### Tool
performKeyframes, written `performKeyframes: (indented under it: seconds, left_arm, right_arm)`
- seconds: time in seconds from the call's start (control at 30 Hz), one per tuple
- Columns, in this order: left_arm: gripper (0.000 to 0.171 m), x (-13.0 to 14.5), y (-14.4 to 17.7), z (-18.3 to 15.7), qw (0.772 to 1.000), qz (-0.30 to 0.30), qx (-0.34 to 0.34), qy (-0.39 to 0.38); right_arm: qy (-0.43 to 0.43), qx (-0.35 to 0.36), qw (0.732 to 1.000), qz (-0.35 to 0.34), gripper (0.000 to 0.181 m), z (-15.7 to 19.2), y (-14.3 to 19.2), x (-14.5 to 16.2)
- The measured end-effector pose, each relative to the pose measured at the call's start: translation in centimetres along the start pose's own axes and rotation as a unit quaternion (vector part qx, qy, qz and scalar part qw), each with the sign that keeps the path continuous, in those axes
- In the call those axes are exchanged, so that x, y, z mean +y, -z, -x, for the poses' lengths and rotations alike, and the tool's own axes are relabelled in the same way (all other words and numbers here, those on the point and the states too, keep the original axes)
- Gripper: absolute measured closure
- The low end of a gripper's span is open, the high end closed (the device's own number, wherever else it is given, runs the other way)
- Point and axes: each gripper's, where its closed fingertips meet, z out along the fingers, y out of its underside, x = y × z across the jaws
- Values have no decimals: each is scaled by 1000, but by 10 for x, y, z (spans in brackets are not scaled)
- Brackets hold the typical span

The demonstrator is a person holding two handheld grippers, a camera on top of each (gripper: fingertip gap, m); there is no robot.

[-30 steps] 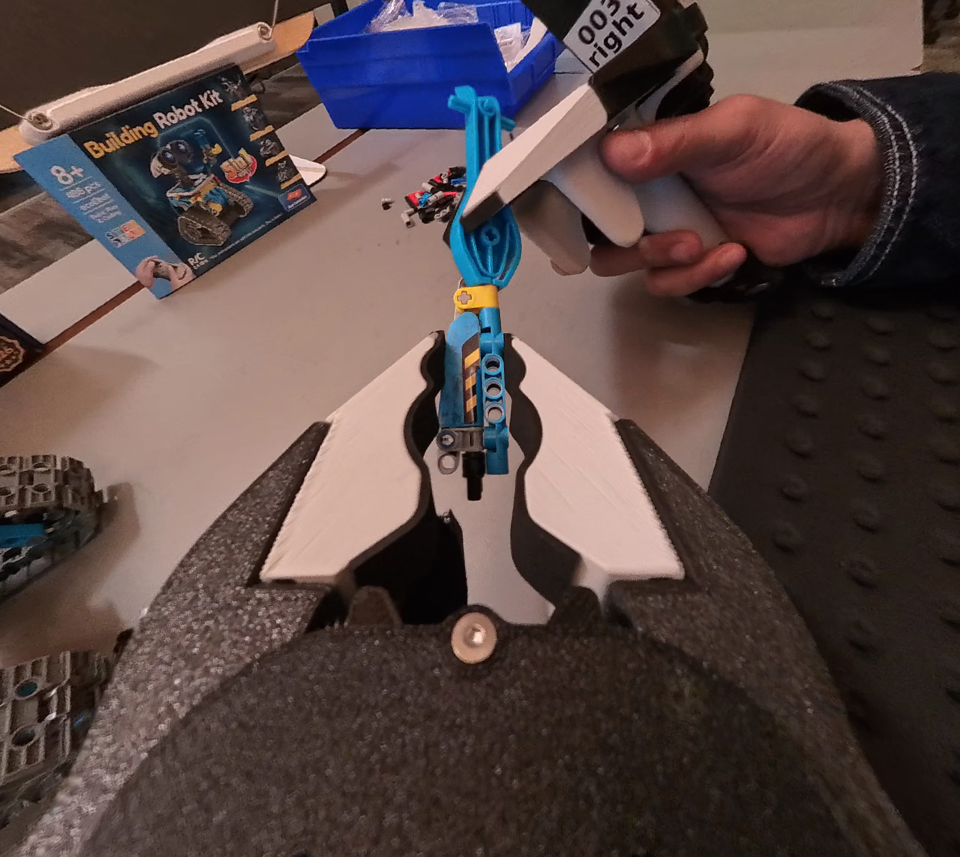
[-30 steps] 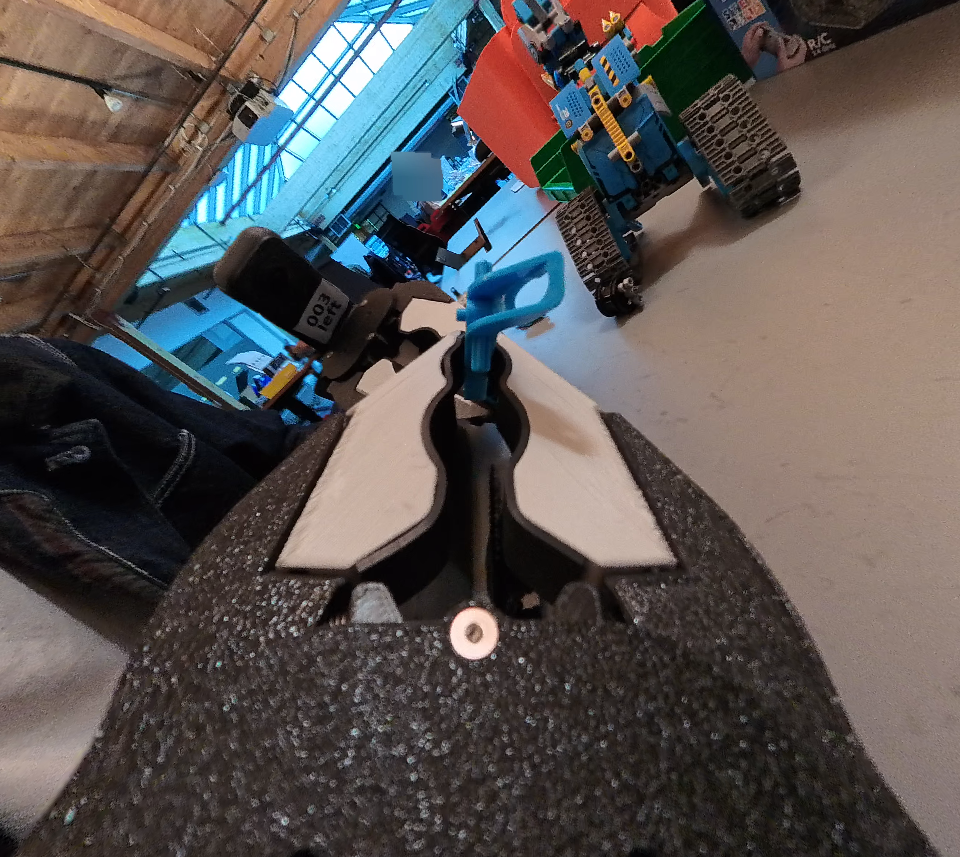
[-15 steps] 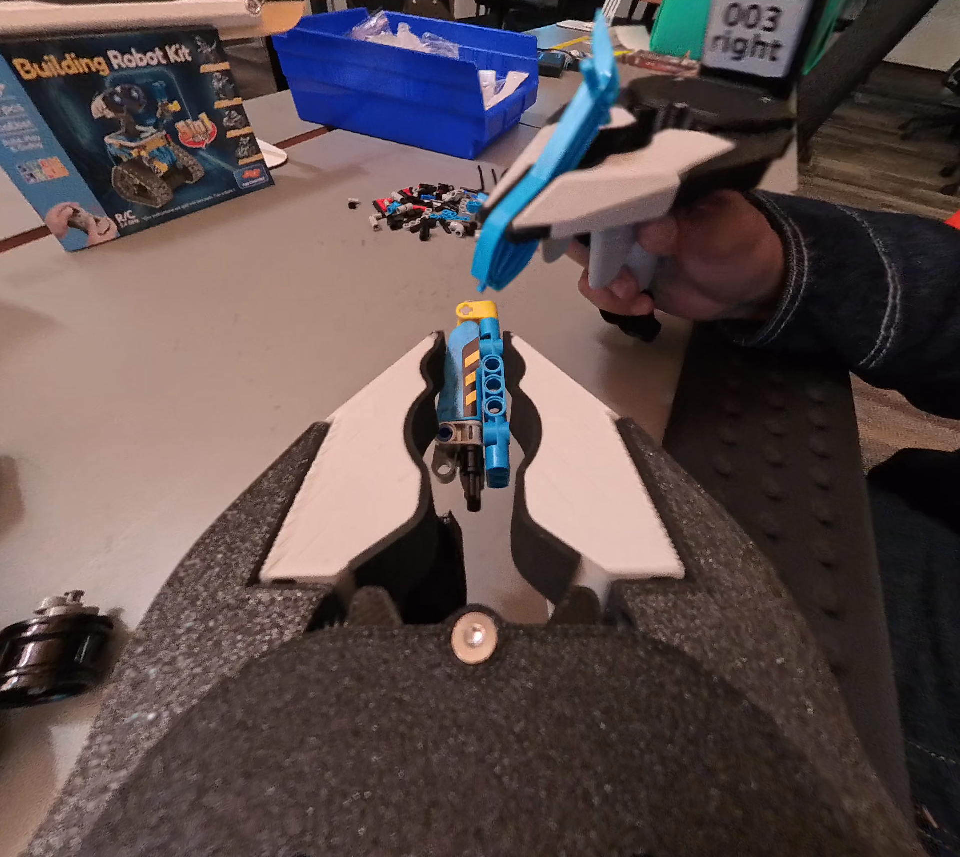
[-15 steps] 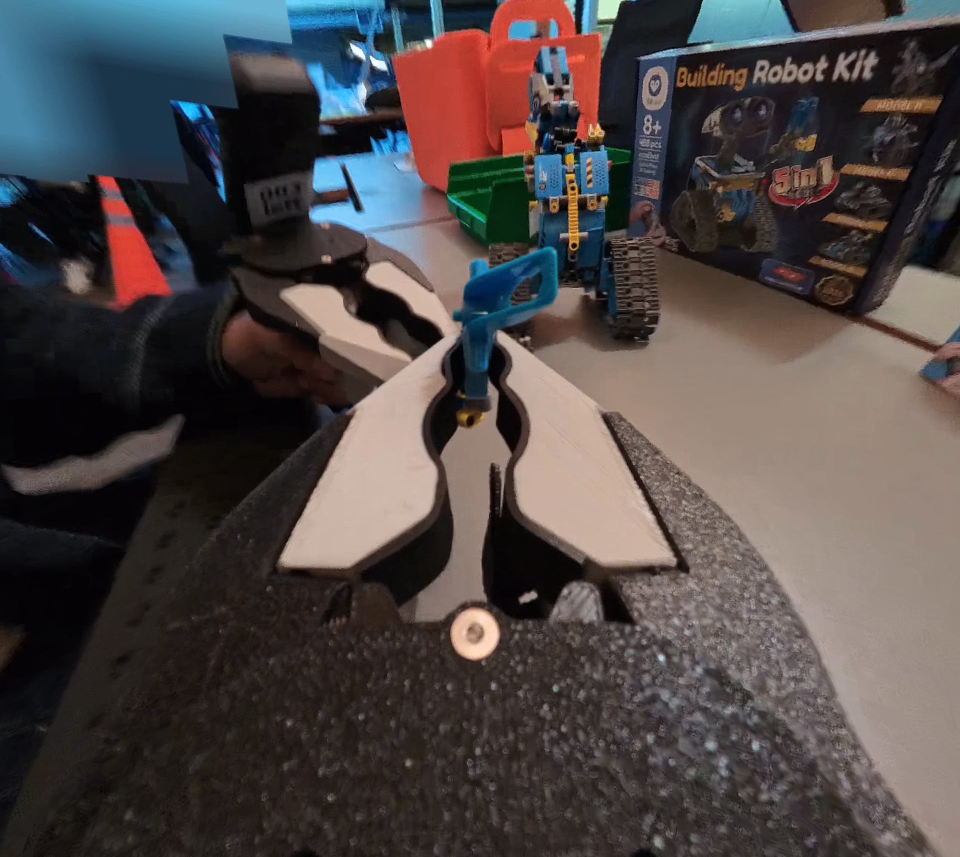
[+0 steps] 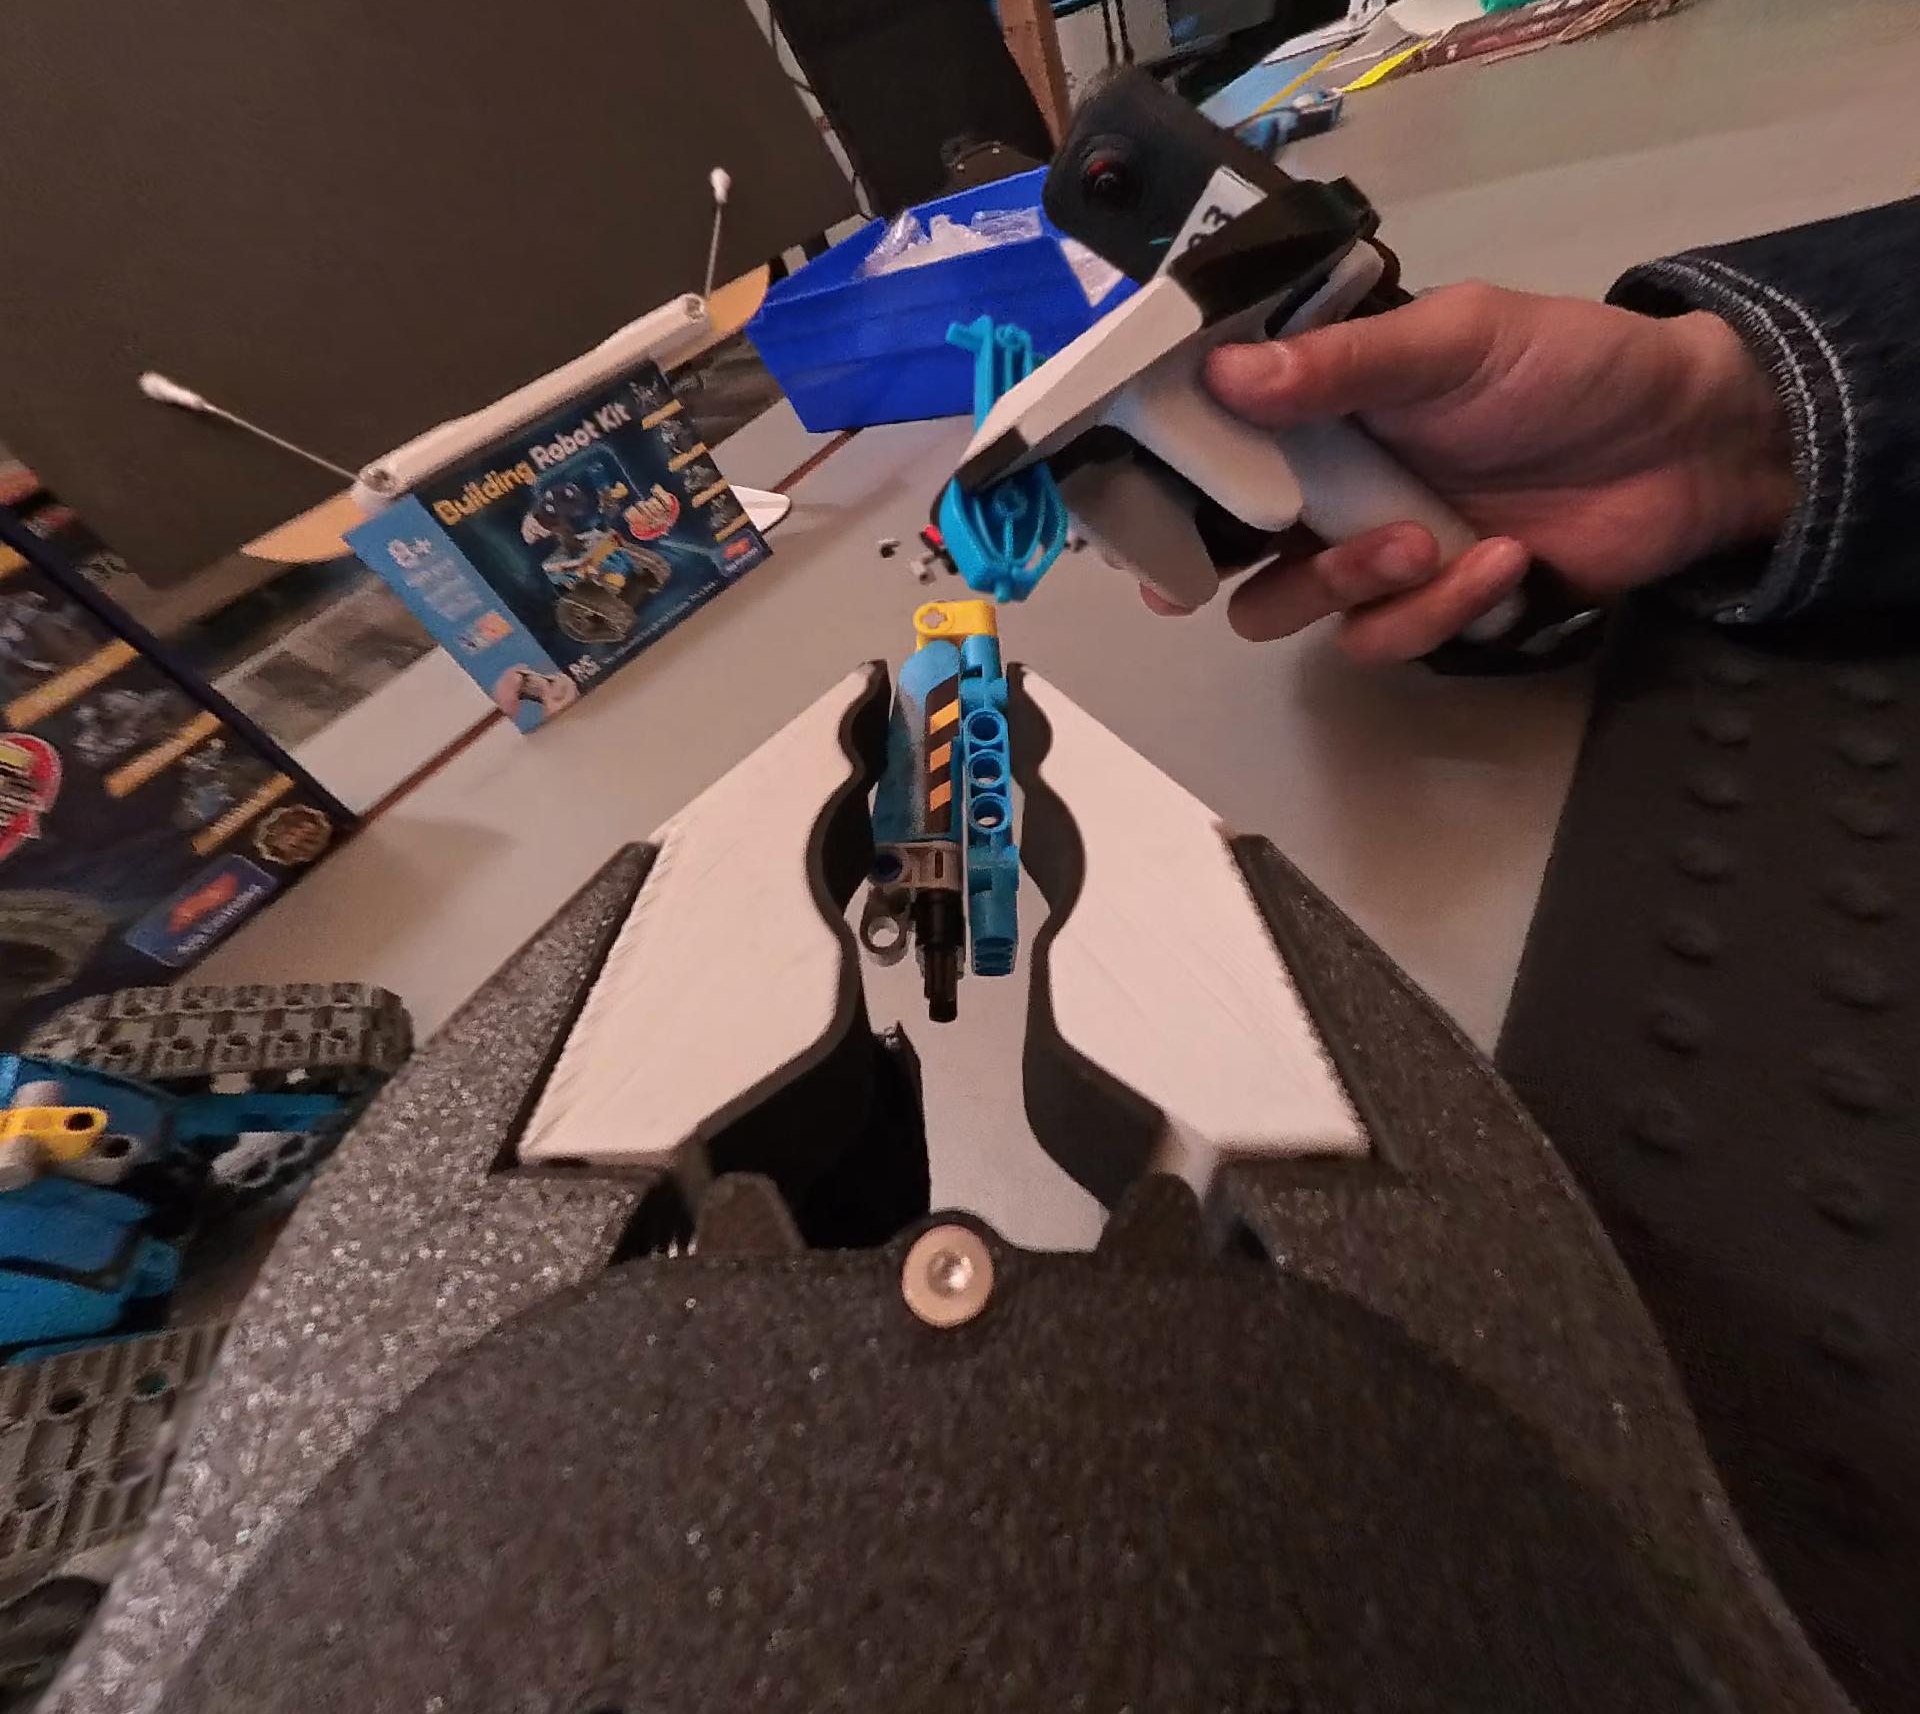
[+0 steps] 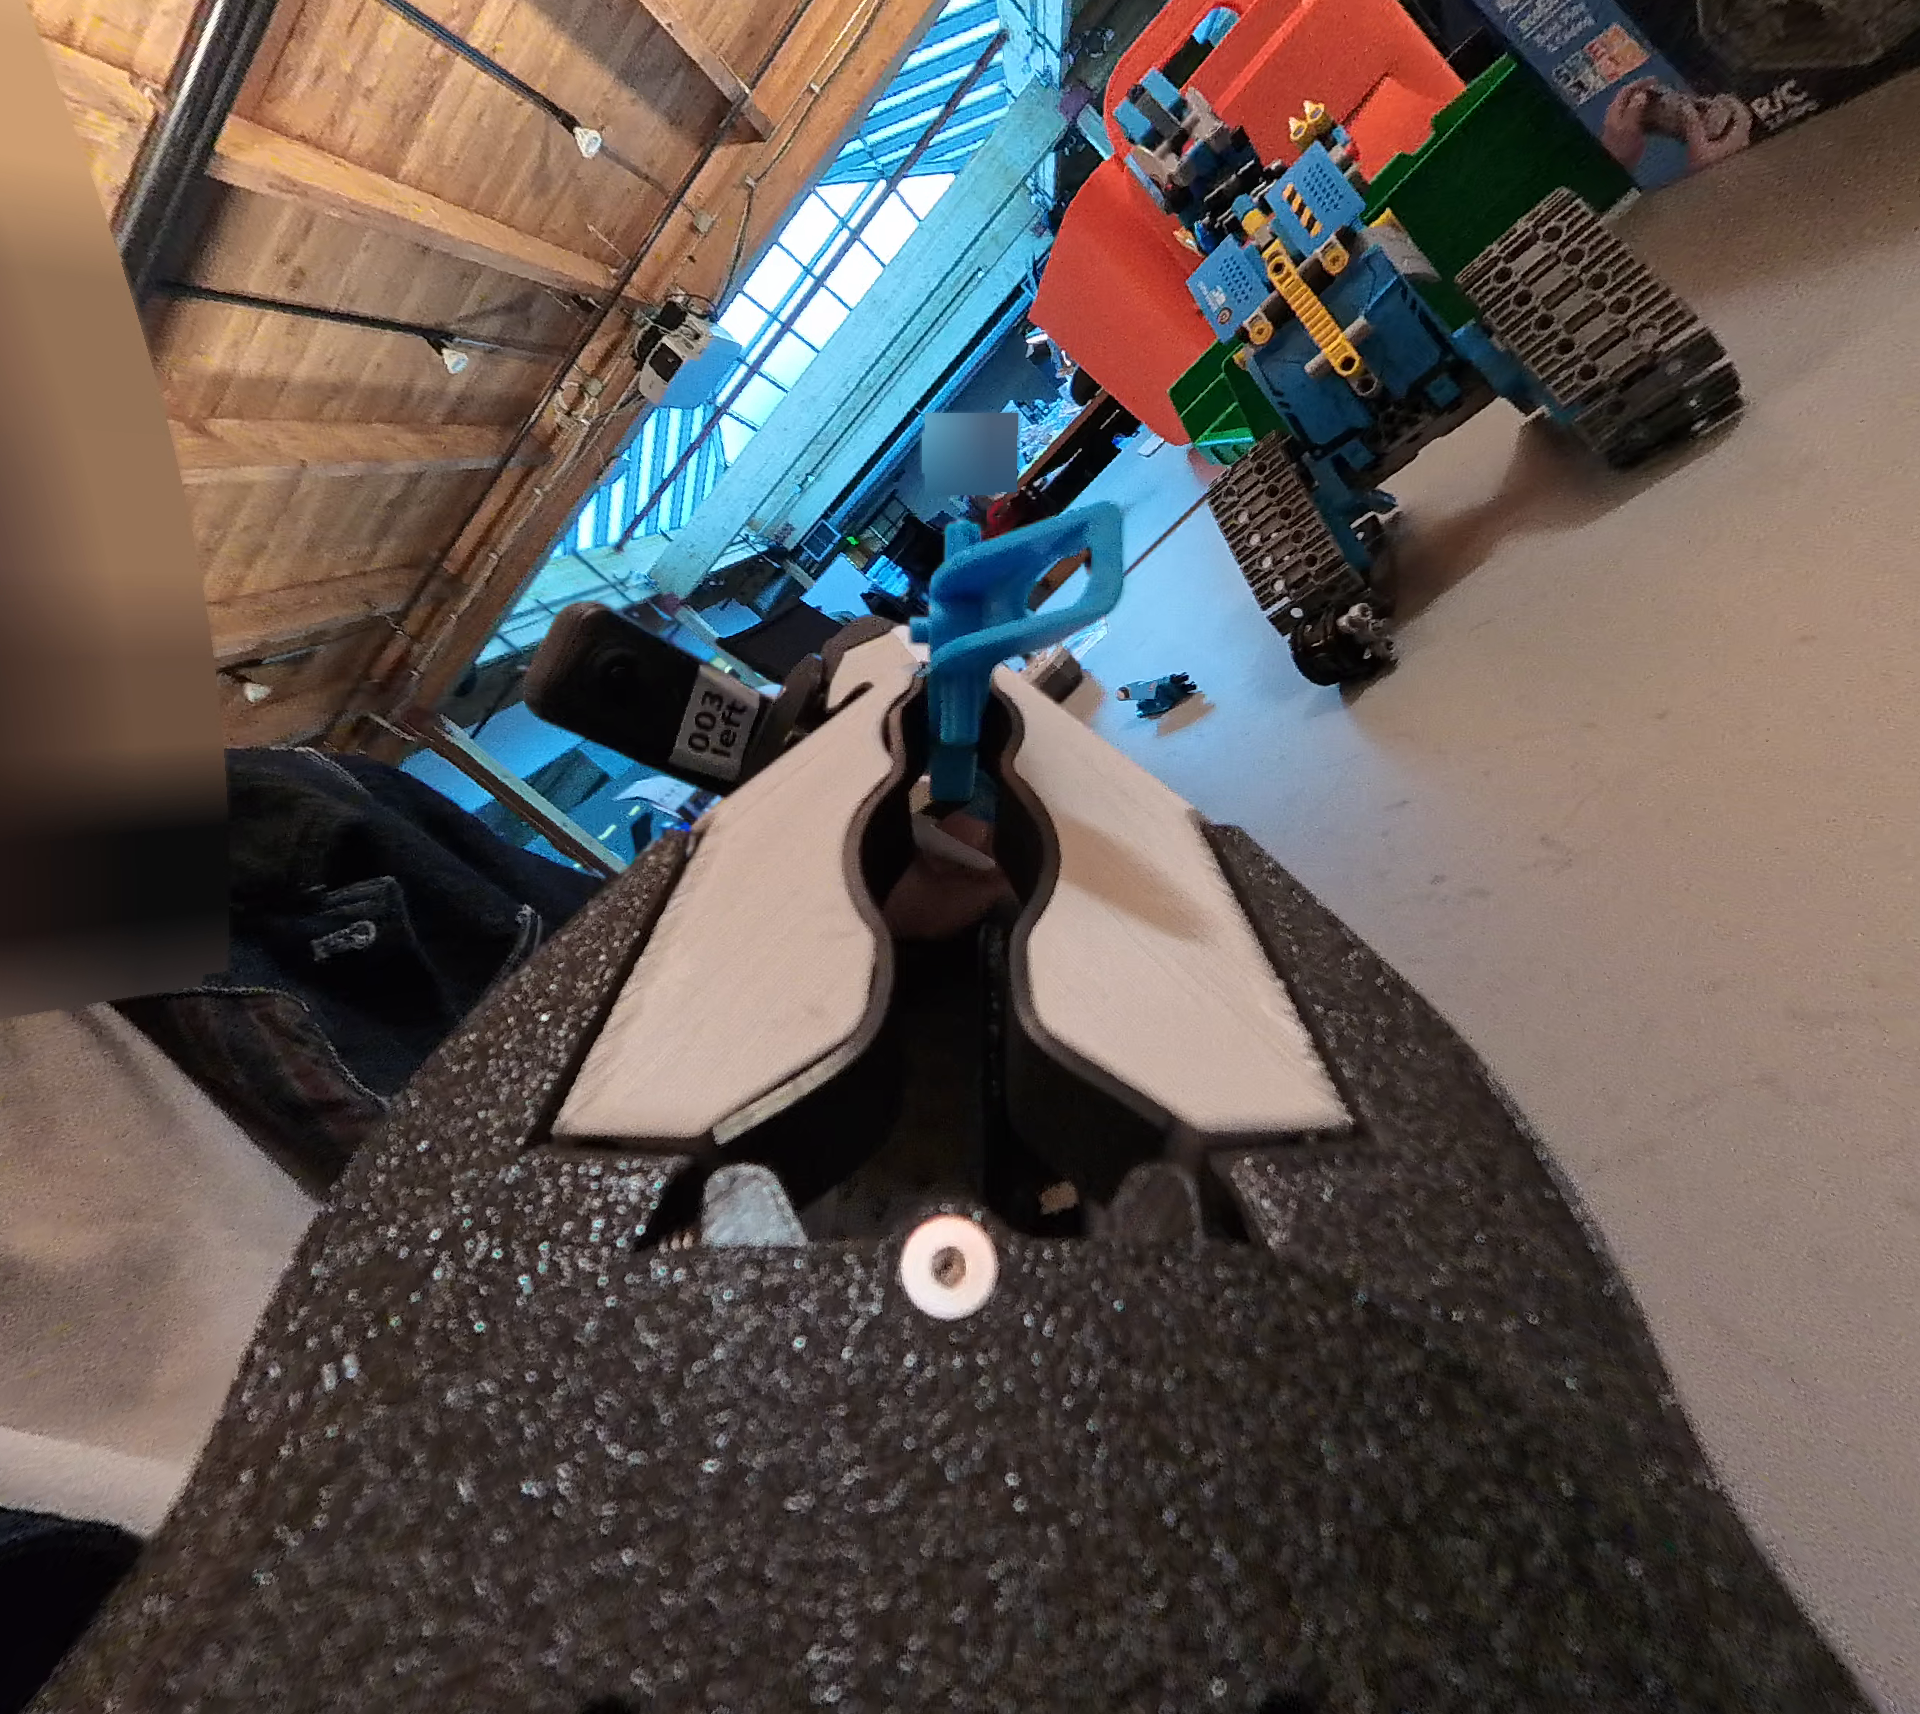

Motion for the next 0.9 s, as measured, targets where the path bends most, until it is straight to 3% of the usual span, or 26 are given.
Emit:
performKeyframes:
  seconds: [0.2, 0.9]
  left_arm:
    - [150, 1, -2, -4, 999, 7, -6, -31]
    - [151, 3, -3, -4, 998, 18, -19, -51]
  right_arm:
    - [-62, -35, 997, -16, 176, 1, -4, 0]
    - [-72, -13, 997, -8, 176, -7, -3, 5]
